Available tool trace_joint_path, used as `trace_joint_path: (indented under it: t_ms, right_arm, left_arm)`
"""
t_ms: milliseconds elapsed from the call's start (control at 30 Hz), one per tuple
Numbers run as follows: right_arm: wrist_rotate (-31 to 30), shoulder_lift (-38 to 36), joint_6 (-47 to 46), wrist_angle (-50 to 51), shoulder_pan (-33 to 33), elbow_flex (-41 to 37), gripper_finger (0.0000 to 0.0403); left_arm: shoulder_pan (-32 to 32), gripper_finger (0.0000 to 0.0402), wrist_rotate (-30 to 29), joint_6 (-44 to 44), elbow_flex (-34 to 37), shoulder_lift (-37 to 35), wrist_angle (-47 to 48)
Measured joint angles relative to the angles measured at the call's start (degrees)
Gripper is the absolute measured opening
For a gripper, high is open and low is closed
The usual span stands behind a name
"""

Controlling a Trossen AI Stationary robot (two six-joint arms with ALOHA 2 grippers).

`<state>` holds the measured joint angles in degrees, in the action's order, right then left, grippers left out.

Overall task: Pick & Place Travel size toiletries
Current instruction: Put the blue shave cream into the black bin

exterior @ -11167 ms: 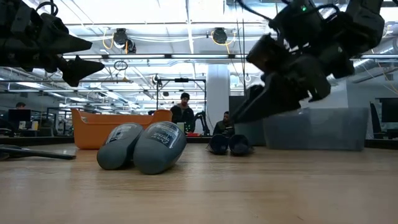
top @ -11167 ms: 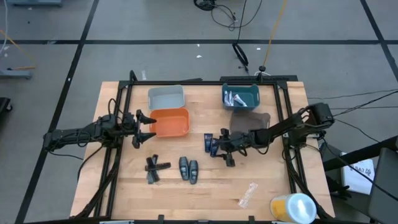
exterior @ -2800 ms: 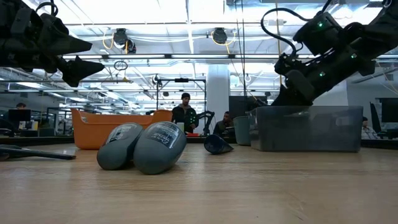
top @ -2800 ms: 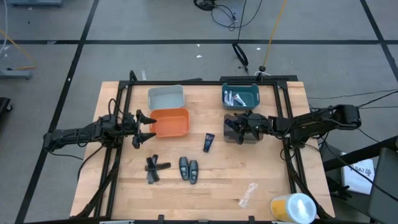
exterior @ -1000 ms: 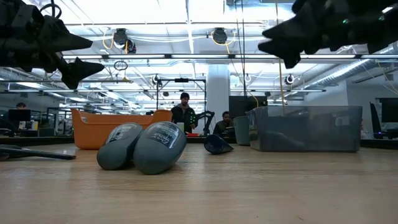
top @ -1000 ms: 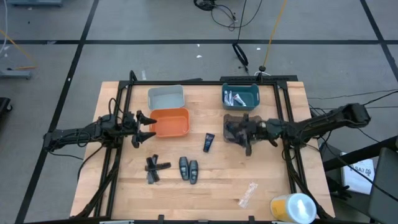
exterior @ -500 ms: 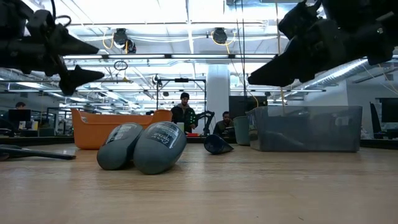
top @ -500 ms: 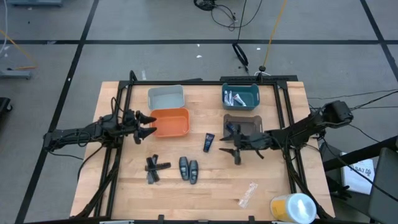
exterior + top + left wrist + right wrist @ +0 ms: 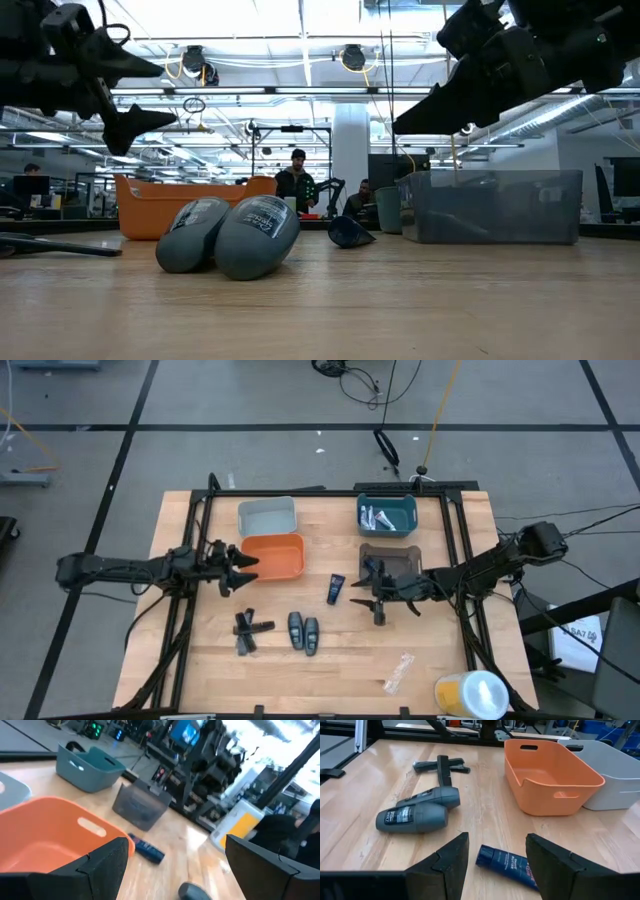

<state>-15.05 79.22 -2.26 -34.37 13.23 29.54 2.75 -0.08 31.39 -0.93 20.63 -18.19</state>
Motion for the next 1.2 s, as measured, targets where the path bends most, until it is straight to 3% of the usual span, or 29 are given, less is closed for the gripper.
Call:
trace_joint_path:
  t_ms: [167,367,533,733,1000,1200]
  right_arm:
    - [0.2,0.7,1.8,2.1,-1.6,2.8,0.0190]
    - [2.4,5.5,11.1,18.4,-4.6,15.0,0.0217]
    - [9.2,12.3,18.0,25.2,-7.7,21.0,0.0230]
    - [17.8,20.8,18.1,28.5,-10.7,25.9,0.0227]
    - [21.5,28.4,21.8,36.8,-11.5,32.8,0.0226]
    - [22.4,30.0,20.3,43.4,-11.7,34.5,0.0224]
  left_arm:
    - [-0.9,0.0328,0.1,-3.0,-0.3,8.9,-7.1]
    - [-0.9,0.0328,0.3,-5.2,-0.3,13.3,-11.2]
    - [-0.9,0.0328,0.0,-5.2,-0.3,13.5,-11.5]
    - [-0.9,0.0328,0.1,-5.6,-0.3,13.5,-11.6]
    - [-0.9,0.0328,0.1,-6.2,-0.3,13.5,-11.5]
    - [-0.9,0.0328,0.2,-6.7,-0.3,13.5,-11.0]
